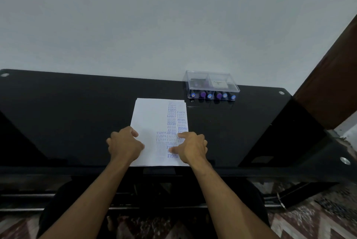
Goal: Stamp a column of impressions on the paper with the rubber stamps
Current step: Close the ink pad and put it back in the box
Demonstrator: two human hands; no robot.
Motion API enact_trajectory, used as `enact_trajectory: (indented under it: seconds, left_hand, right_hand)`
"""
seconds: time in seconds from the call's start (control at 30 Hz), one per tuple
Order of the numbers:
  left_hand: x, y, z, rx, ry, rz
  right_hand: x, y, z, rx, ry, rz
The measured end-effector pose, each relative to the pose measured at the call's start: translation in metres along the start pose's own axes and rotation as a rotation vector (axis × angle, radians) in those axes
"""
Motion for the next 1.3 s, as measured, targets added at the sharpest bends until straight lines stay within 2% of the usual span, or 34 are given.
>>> enact_trajectory:
  seconds: [0.13, 0.33, 0.47, 0.7, 0.8, 0.93, 1.03, 1.17, 1.3]
  left_hand:
    - [-0.004, -0.005, 0.011, 0.040, -0.013, -0.019]
    - [-0.009, -0.003, 0.019, -0.046, -0.028, -0.044]
    - [-0.005, -0.002, 0.018, -0.219, -0.042, -0.130]
    - [-0.010, -0.008, 0.007, -0.614, 0.081, -0.258]
    - [-0.009, -0.007, 0.004, -0.828, 0.164, -0.324]
    - [-0.006, -0.008, 0.002, -0.938, 0.225, -0.403]
    - [-0.002, -0.007, 0.003, -0.896, 0.176, -0.412]
    - [0.008, -0.001, 0.010, -0.629, -0.002, -0.300]
    - [0.029, 0.006, 0.017, -0.395, -0.106, -0.142]
  right_hand:
    - [0.004, -0.003, -0.004, -0.023, 0.016, -0.002]
    - [0.002, -0.008, -0.004, 0.002, 0.066, 0.046]
    - [0.000, -0.006, -0.004, 0.003, 0.097, 0.078]
    - [0.000, -0.002, -0.002, 0.045, 0.131, 0.061]
    - [0.004, 0.000, 0.001, 0.120, 0.106, 0.009]
    - [0.009, 0.000, 0.004, 0.309, 0.092, -0.046]
    - [0.008, -0.005, -0.003, 0.452, 0.128, -0.163]
    - [0.018, -0.007, -0.008, 0.334, 0.199, -0.084]
    - [0.039, -0.010, -0.011, 0.300, 0.183, -0.082]
Point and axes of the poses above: each hand's wrist, its own x-axis towards the middle knuckle, its own y-axis out of the back of the hand, z = x × y, the point moved 9 cm from there along x, towards the middle knuckle
